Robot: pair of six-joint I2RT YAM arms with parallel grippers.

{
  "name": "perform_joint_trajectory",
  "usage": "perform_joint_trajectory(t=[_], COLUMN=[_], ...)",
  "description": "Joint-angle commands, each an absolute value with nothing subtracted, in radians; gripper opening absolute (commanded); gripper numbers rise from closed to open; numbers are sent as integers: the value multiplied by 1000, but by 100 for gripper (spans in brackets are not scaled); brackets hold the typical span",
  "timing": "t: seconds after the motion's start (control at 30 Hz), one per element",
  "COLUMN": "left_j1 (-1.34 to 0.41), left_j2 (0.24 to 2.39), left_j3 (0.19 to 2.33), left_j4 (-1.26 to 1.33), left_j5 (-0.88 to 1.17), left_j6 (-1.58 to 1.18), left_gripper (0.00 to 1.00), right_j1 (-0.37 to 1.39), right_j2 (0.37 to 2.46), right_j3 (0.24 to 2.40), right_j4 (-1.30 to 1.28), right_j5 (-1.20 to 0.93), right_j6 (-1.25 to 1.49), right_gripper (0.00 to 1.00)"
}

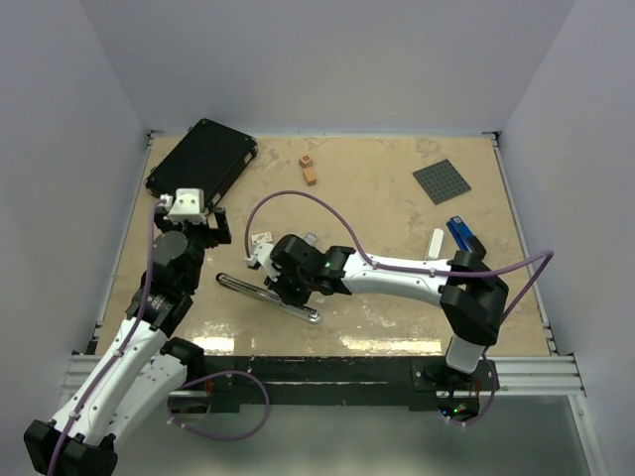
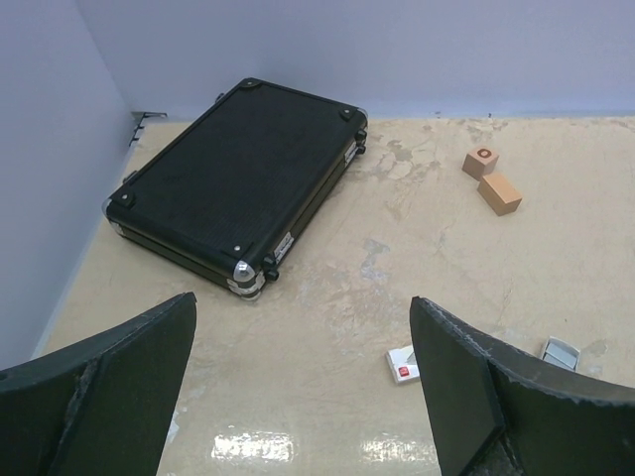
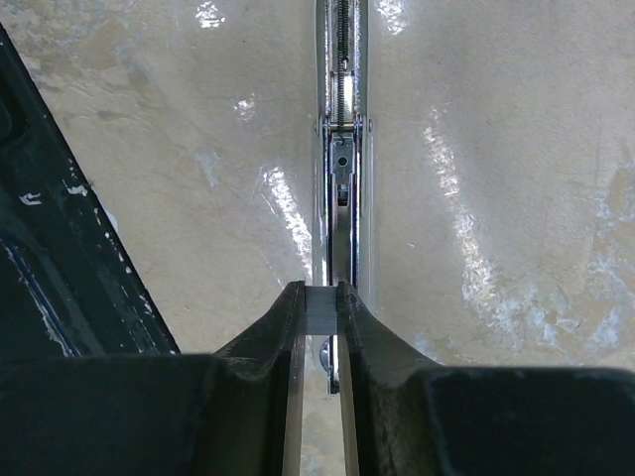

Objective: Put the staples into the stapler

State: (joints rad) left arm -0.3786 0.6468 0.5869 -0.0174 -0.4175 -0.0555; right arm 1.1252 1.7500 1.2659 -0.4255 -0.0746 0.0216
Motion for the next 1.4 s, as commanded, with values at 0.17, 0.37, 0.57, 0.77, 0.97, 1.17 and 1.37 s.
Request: perform_joint_trajectory(t=[0.17, 0.37, 0.57, 0.77, 0.97, 1.17, 1.37], left_j1=[-370, -370, -370, -370, -370, -371, -370], left_j2=[653, 653, 655, 660, 664, 664, 666], left_j3=[592, 592, 594, 594, 594, 594, 594], left_j4=[26, 26, 26, 28, 28, 29, 28], left_j5=[-423, -417, -410, -402, -397, -393, -388], left_j6=[-29, -28, -26, -25, -25, -25, -25], left_gripper=[93, 92, 92, 92, 92, 92, 92], right_j1=[1135, 1138, 1141, 1143, 1144, 1146, 1147], right_j2=[1796, 1809, 1824, 1827, 1825, 1815, 1810], right_j3=[1270, 1278, 1285, 1289, 1289, 1287, 1282], right_j4=[-391, -394, -394, -397, -403, -405, -402], right_j5=[-45, -35, -23, -12, -8, -8, -15], right_j6=[5, 5, 6, -35, -49, -55, -66], right_gripper=[16, 16, 16, 15, 15, 15, 15])
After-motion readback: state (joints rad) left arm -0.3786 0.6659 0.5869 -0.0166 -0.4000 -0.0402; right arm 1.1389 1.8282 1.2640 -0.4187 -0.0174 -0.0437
